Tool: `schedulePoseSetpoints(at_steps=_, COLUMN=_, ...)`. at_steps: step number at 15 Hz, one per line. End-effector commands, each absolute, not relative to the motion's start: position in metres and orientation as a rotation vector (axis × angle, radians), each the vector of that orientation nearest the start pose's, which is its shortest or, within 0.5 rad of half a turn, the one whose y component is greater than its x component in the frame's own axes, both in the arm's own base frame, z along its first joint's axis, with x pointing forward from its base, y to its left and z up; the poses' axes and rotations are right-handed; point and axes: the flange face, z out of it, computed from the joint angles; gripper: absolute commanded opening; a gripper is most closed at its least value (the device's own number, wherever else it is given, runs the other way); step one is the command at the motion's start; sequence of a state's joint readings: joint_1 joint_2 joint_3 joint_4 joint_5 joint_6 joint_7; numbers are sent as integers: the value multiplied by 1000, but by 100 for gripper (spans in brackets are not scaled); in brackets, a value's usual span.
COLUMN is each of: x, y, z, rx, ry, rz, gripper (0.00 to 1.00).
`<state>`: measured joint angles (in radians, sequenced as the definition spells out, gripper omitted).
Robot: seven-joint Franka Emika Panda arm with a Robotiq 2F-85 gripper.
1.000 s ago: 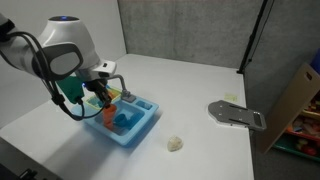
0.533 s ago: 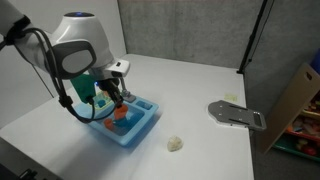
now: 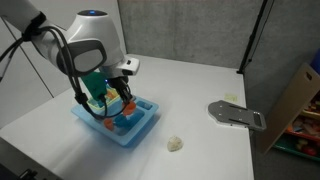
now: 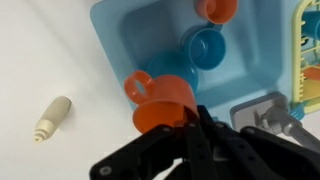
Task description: Remove the orange cup from the sink and put it on the tray
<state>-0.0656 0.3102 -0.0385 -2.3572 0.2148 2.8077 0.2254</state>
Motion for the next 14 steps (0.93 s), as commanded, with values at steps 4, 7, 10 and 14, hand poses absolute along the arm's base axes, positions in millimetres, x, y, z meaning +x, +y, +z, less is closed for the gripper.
schedulePoseSetpoints(at_steps=4, x=521, y=-62, z=211, rx=-2949, ry=785, rz=-206, gripper=2)
schedulePoseSetpoints(at_steps=7, x=527, y=-79, z=215, rx=-2938, ry=849, rz=-210, gripper=2)
schedulePoseSetpoints(at_steps=10, x=530, y=-99, z=219, rx=-2927, ry=906, rz=-233, gripper=3)
schedulePoseSetpoints(at_steps=14, x=535, y=-126, z=216, rx=-2925, ry=967, rz=-266, gripper=3)
